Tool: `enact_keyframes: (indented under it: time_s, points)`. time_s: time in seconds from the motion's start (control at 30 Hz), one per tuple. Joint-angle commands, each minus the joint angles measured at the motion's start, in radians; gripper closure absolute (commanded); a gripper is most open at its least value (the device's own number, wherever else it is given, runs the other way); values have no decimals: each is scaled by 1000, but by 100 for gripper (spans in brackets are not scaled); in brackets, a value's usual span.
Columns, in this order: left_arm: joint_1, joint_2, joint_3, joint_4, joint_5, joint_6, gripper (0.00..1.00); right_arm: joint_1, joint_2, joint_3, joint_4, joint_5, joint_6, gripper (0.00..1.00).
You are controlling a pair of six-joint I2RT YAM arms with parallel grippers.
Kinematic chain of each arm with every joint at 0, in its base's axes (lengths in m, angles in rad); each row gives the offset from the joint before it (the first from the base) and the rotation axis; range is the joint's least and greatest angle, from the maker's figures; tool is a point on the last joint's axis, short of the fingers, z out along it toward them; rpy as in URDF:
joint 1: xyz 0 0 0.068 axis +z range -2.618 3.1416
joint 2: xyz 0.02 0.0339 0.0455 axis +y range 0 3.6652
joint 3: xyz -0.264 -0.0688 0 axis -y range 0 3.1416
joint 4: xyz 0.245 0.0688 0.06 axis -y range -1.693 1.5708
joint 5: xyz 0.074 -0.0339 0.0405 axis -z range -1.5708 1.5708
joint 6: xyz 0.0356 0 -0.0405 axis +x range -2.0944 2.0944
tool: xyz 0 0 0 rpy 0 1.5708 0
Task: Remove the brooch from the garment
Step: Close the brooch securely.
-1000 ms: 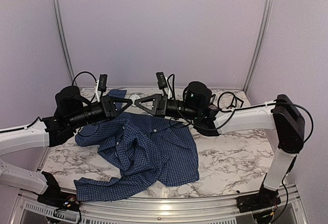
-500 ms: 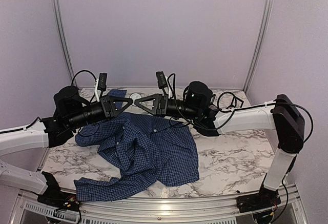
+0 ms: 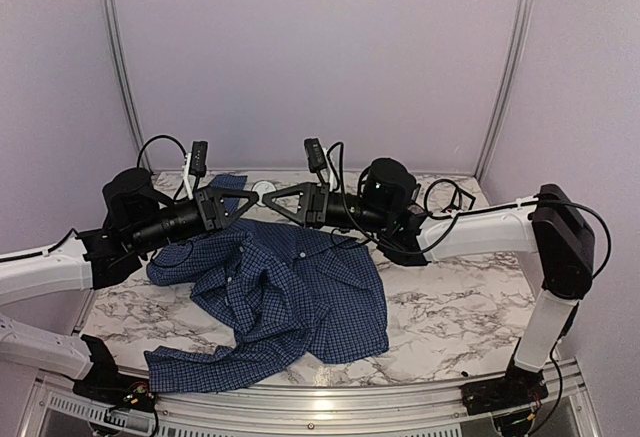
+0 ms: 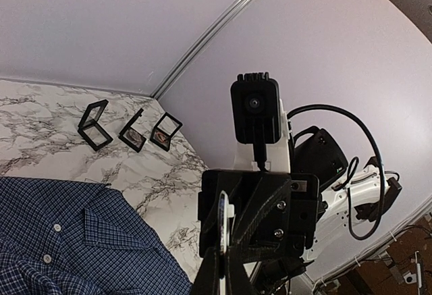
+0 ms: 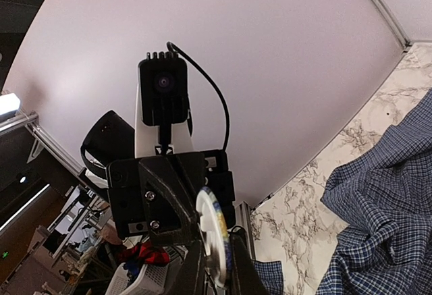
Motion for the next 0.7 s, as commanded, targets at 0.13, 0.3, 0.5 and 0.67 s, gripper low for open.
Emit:
enact_keyframes:
  time_s: [0.13, 0.3, 0.5, 0.67]
  points:
    - [-20, -25, 18, -10, -13, 37, 100, -8, 11, 7, -9, 6, 11, 91]
    - [-26, -26, 20, -14, -19, 45, 100, -8, 16, 12, -9, -2, 16, 91]
    - [-32, -29, 26, -24, -24, 56, 100, -9, 16, 16, -11, -4, 20, 92]
    - [-37, -33, 27, -31, -34, 67, 100, -8, 17, 19, -8, -8, 29, 92]
